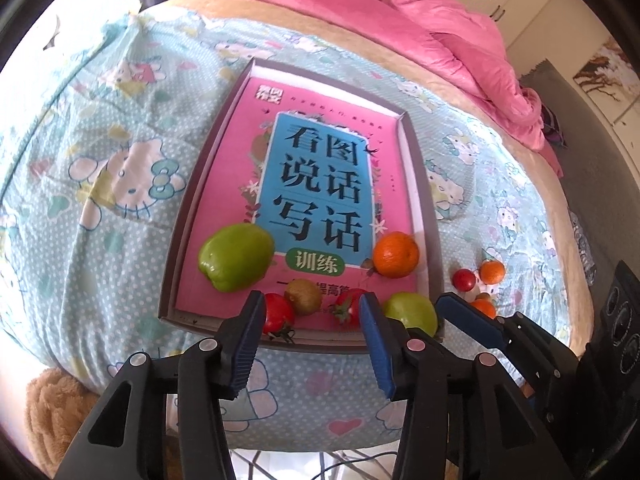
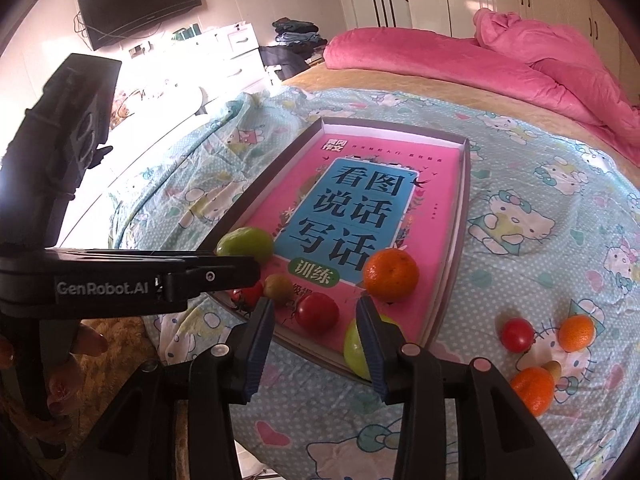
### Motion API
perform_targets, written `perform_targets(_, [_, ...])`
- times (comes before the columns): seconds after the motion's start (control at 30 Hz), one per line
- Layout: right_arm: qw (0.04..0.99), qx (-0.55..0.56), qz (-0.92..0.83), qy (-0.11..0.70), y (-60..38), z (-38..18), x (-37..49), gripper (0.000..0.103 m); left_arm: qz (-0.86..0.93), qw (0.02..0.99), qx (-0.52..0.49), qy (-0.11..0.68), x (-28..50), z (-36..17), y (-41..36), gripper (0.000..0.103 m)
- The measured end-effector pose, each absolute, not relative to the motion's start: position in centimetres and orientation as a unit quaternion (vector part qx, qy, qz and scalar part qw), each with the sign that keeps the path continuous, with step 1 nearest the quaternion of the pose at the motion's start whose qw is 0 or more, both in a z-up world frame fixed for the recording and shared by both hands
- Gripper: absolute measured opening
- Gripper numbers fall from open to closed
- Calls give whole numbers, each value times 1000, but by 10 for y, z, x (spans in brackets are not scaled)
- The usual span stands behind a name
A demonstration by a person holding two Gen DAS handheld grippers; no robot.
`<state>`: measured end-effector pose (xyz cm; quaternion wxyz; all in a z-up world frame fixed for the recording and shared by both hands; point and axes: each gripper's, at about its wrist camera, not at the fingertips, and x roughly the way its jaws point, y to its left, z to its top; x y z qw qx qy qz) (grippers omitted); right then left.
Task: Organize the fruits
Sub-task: 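Lift both open tools away from the book toward the loose fruit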
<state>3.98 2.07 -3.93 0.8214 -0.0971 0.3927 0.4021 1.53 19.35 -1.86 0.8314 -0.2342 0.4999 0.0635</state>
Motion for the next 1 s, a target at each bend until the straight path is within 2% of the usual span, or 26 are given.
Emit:
perform_targets(0.13, [824, -93, 401, 390, 17, -36, 41, 46, 66, 835, -225, 498, 16, -14, 189, 61])
perform_targets(0.43, [831, -81, 396, 383, 5, -30, 42, 47, 67, 841, -213, 493, 13, -6, 184, 68])
perform_targets(0.57, [835, -74, 393, 377, -1, -26, 42, 56, 67, 844, -207, 490, 13, -2, 180, 69])
perform_targets(0.8, [843, -67, 393, 360, -7, -18, 40, 62, 80, 847, -201, 487, 12, 2, 177, 75])
perform_targets(1.0, [848, -62, 388, 356, -14, -14, 39, 63, 78, 850, -196, 482, 10, 8, 174, 75])
